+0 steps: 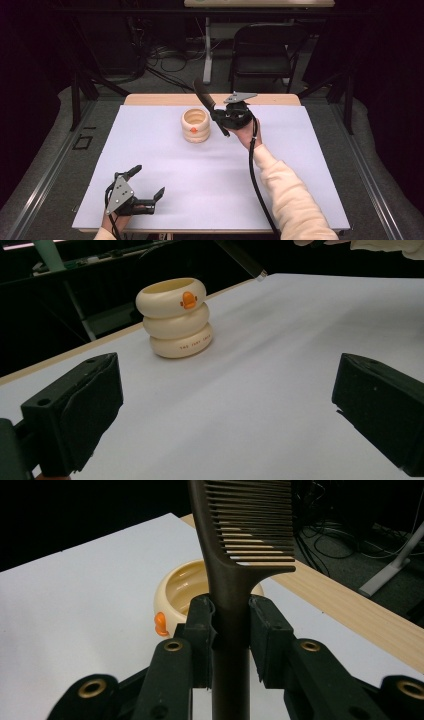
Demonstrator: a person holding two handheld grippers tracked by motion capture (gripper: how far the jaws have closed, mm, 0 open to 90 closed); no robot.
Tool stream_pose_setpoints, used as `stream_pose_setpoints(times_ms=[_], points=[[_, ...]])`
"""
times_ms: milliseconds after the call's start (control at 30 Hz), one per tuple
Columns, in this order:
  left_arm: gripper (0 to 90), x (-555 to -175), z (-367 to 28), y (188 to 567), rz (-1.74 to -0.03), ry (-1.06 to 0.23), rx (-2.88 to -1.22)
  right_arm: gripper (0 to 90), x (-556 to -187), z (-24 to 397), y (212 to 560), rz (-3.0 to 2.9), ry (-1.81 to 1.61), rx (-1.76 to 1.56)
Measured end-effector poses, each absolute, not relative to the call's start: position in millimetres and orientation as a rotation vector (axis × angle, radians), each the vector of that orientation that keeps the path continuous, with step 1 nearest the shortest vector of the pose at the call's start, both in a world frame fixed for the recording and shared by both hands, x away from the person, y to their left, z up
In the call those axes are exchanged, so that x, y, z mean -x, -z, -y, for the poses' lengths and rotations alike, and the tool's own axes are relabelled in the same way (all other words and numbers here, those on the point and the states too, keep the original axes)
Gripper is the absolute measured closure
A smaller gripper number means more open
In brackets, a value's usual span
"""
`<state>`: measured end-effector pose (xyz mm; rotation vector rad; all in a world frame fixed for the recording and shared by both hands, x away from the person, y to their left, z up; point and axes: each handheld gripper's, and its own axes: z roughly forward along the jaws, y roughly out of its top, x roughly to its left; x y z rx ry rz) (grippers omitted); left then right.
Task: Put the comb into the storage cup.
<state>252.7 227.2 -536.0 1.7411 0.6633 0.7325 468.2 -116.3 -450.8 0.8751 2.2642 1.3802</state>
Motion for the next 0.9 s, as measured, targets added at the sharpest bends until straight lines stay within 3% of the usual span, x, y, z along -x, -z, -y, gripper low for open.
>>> stream_pose_setpoints(times_ms=[900], points=[[0.1, -253, -227, 536, -0.663, -0.735, -1.741, 71.9, -475, 105, 447, -2.272, -1.372, -0.862]])
